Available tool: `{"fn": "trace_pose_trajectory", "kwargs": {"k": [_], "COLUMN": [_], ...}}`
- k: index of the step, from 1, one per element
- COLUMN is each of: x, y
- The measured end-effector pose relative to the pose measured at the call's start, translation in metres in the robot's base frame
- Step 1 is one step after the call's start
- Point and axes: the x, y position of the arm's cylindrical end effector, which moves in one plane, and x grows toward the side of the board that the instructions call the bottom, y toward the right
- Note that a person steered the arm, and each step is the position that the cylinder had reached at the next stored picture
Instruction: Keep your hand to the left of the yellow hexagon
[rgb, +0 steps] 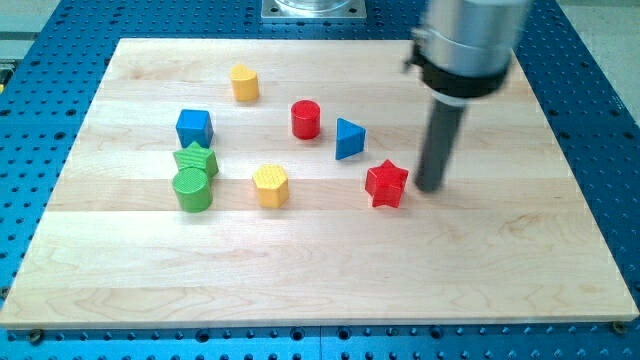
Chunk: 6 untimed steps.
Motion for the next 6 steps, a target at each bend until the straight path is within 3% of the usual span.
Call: {"fn": "trace_pose_trajectory", "kwargs": {"k": [1, 2, 3, 6], "x": [0.073, 0.081, 0.051, -0.006], "y": [-0.012, -0.152, -0.224, -0.243]}}
